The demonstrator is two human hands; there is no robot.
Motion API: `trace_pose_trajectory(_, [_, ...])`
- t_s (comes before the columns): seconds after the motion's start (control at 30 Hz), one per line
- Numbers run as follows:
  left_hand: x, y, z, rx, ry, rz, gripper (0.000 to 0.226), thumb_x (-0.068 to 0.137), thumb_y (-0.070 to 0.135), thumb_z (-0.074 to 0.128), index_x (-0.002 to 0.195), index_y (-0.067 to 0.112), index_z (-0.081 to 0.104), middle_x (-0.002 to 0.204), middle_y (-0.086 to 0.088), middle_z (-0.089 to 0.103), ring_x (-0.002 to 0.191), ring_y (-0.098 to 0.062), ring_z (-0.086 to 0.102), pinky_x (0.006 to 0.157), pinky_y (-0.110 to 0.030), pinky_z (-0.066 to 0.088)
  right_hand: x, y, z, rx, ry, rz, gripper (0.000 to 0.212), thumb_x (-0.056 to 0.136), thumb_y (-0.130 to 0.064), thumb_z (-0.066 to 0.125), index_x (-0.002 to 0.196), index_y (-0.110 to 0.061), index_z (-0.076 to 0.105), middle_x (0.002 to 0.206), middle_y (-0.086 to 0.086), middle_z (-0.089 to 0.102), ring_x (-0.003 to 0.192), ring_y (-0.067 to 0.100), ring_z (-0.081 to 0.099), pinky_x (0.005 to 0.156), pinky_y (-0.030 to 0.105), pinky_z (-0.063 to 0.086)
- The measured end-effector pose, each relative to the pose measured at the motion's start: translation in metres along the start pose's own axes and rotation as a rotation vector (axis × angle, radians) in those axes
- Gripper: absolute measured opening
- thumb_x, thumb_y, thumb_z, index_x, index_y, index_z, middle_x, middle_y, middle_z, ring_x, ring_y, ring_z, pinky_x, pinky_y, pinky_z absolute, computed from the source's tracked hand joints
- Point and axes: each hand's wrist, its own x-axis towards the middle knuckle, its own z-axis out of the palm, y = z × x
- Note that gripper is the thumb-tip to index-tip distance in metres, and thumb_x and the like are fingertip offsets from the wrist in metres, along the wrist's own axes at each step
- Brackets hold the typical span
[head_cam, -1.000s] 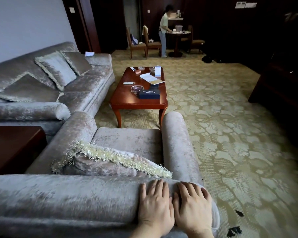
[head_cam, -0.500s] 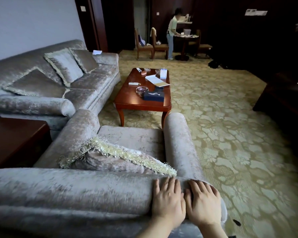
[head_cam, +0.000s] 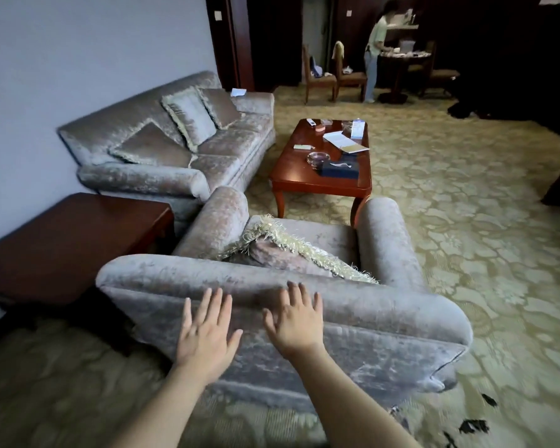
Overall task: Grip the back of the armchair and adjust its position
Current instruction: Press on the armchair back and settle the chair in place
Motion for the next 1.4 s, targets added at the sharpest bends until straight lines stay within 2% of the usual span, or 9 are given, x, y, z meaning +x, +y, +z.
trace_pose_trajectory(0.2, [-0.036, -0.075, -0.014, -0.041, 0.024, -0.142, 0.071, 0.093, 0.055, 0.028, 0.15, 0.015, 0.016, 0.158, -0.005, 0.015, 0.146, -0.023, 0.003, 0.114, -0.05, -0.008, -0.02, -0.089, -0.012, -0.017, 0.084, -0.137, 0.061, 0.091, -0.051, 0.031, 0.137, -0.011, 0.035, 0.146, 0.015, 0.037, 0.136, 0.033, 0.03, 0.111, 0.05, 0.022])
trace_pose_trajectory(0.47, [0.027, -0.117, -0.007, -0.017, -0.037, -0.011, 0.071, 0.093, 0.055, 0.021, 0.151, 0.015, 0.009, 0.159, -0.007, 0.01, 0.146, -0.023, -0.003, 0.112, -0.052, -0.014, 0.054, -0.122, -0.009, -0.062, 0.054, -0.023, 0.056, 0.091, -0.052, 0.031, 0.131, -0.013, 0.038, 0.131, 0.013, 0.046, 0.124, 0.031, 0.041, 0.104, 0.045, 0.03])
trace_pose_trajectory(0.67, [0.084, -0.196, 0.006, -0.142, -0.009, -0.167, 0.071, 0.093, 0.056, 0.028, 0.15, 0.016, 0.013, 0.158, -0.007, 0.016, 0.146, -0.022, 0.006, 0.115, -0.049, -0.001, 0.144, -0.193, 0.035, -0.078, -0.057, -0.072, 0.055, 0.092, -0.05, 0.033, 0.134, -0.014, 0.036, 0.132, 0.011, 0.045, 0.123, 0.03, 0.043, 0.101, 0.042, 0.034])
trace_pose_trajectory(0.77, [0.106, -0.267, 0.013, -0.16, -0.114, -0.183, 0.085, 0.087, 0.063, 0.039, 0.151, 0.017, 0.006, 0.158, -0.007, 0.013, 0.145, -0.024, 0.008, 0.115, -0.048, 0.009, 0.183, -0.253, 0.053, 0.071, -0.144, -0.059, 0.055, 0.094, -0.05, 0.034, 0.135, -0.014, 0.036, 0.135, 0.011, 0.044, 0.124, 0.031, 0.044, 0.101, 0.042, 0.036])
trace_pose_trajectory(0.87, [0.112, -0.306, 0.035, -0.136, -0.305, -0.096, 0.106, 0.076, 0.07, 0.05, 0.15, 0.017, -0.003, 0.159, -0.009, 0.002, 0.145, -0.028, 0.003, 0.114, -0.049, 0.01, 0.206, -0.289, 0.074, 0.117, -0.203, -0.03, 0.053, 0.094, -0.05, 0.035, 0.133, -0.014, 0.038, 0.135, 0.012, 0.045, 0.125, 0.033, 0.045, 0.1, 0.043, 0.038])
trace_pose_trajectory(1.1, [0.164, -0.346, 0.076, 0.029, -0.445, 0.306, 0.127, 0.066, 0.073, 0.06, 0.148, 0.004, -0.009, 0.158, -0.015, -0.005, 0.145, -0.029, -0.003, 0.116, -0.051, 0.002, 0.243, -0.349, 0.116, 0.064, -0.306, 0.101, 0.05, 0.096, -0.05, 0.027, 0.124, -0.016, 0.051, 0.132, 0.011, 0.052, 0.125, 0.031, 0.046, 0.103, 0.043, 0.032])
trace_pose_trajectory(1.17, [0.167, -0.347, 0.087, -0.057, -0.352, 0.367, 0.13, 0.06, 0.074, 0.063, 0.148, -0.003, 0.006, 0.156, -0.02, 0.011, 0.145, -0.023, 0.012, 0.116, -0.044, 0.015, 0.237, -0.354, 0.126, 0.008, -0.218, 0.121, 0.045, 0.095, -0.046, 0.025, 0.115, -0.02, 0.056, 0.125, 0.007, 0.058, 0.118, 0.03, 0.051, 0.1, 0.041, 0.034])
trace_pose_trajectory(1.27, [0.175, -0.358, 0.104, -0.238, -0.193, 0.454, 0.111, 0.027, 0.08, 0.059, 0.109, 0.006, 0.07, 0.118, -0.009, 0.066, 0.106, -0.01, 0.064, 0.085, -0.027, 0.053, 0.242, -0.361, 0.128, -0.019, -0.079, 0.163, 0.044, 0.087, -0.046, 0.028, 0.094, -0.022, 0.064, 0.103, 0.003, 0.068, 0.099, 0.027, 0.062, 0.089, 0.039, 0.044])
trace_pose_trajectory(1.4, [0.184, -0.363, 0.117, -0.3, -0.129, 0.527, 0.085, 0.042, 0.069, 0.04, 0.094, 0.012, 0.076, 0.105, -0.002, 0.071, 0.091, -0.008, 0.07, 0.084, -0.027, 0.039, 0.246, -0.369, 0.125, 0.01, -0.079, 0.224, 0.039, 0.085, -0.043, 0.035, 0.087, -0.021, 0.067, 0.096, 0.001, 0.069, 0.094, 0.025, 0.064, 0.085, 0.037, 0.047])
